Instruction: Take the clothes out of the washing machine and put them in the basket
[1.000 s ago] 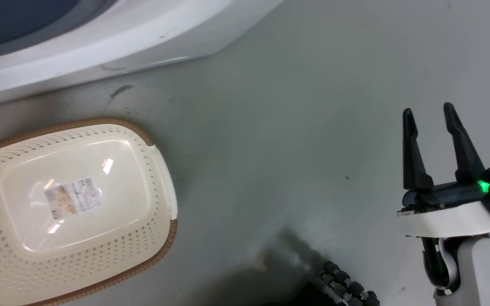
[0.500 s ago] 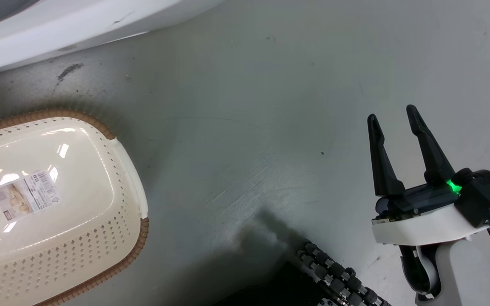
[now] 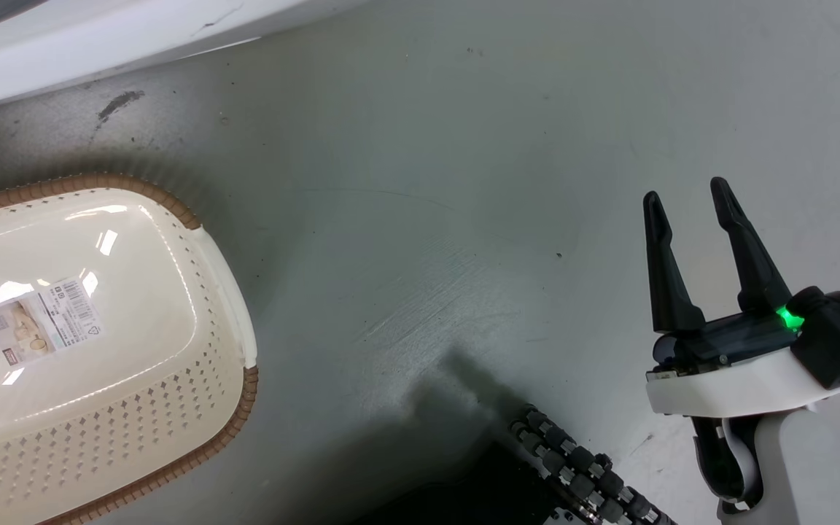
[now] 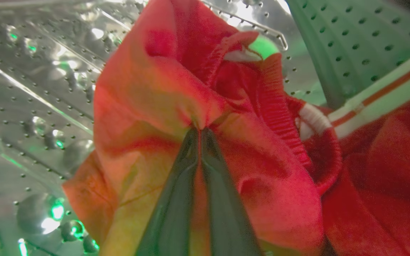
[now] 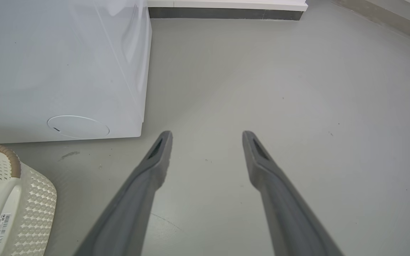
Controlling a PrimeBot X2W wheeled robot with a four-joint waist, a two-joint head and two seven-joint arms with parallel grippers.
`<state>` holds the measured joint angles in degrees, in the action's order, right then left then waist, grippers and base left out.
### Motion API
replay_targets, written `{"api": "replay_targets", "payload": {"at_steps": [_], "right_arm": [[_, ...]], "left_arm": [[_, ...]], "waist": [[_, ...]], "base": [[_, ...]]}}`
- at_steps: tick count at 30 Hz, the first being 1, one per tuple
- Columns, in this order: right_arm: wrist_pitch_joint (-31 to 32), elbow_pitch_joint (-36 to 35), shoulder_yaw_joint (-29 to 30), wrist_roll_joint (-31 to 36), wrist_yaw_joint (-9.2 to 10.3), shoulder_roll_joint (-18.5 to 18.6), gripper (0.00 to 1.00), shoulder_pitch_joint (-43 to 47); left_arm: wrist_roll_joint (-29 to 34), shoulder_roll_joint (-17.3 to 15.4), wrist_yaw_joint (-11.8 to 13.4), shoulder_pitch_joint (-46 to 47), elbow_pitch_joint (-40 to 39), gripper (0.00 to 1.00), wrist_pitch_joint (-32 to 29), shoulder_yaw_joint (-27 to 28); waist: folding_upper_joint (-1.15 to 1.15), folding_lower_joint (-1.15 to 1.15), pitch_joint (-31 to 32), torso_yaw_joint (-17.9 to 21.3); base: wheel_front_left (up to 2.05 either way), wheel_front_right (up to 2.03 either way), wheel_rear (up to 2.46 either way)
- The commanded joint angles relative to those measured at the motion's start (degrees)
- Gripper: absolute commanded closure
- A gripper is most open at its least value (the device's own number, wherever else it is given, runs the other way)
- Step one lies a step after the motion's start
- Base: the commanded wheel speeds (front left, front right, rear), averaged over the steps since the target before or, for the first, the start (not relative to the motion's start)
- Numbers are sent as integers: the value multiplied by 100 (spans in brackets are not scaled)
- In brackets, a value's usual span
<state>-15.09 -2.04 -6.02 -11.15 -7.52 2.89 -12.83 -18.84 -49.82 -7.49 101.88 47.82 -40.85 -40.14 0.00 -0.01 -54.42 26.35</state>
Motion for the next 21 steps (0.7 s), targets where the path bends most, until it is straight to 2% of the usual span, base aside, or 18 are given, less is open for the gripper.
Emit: {"api": "replay_targets", "payload": {"at_steps": [1,7,11,16,21], "right_arm": [[-12,-16,-6,-12,6,-3,0,-62],[-12,37,-74,-43,6,-3,0,-204],[-12,71,77,37,6,-3,0,-259],[-11,131,358,182,6,-2,0,-274],[-11,194,482,326,6,-1,0,-268]], "left_arm": [[-2,-92,9,-41,57,100,51,-52],[-12,-148,9,116,75,100,580,-131],[-28,-17,90,-41,147,100,1236,-131],[-125,316,183,-259,366,100,2041,-121],[-350,658,156,-798,677,100,2804,-118]], "waist": [[0,1,1,4],[0,1,97,64],[0,1,298,-61],[0,1,644,-346],[0,1,1080,-617]], "base": [[0,0,0],[0,0,0],[0,0,0],[0,0,0],[0,0,0]]}}
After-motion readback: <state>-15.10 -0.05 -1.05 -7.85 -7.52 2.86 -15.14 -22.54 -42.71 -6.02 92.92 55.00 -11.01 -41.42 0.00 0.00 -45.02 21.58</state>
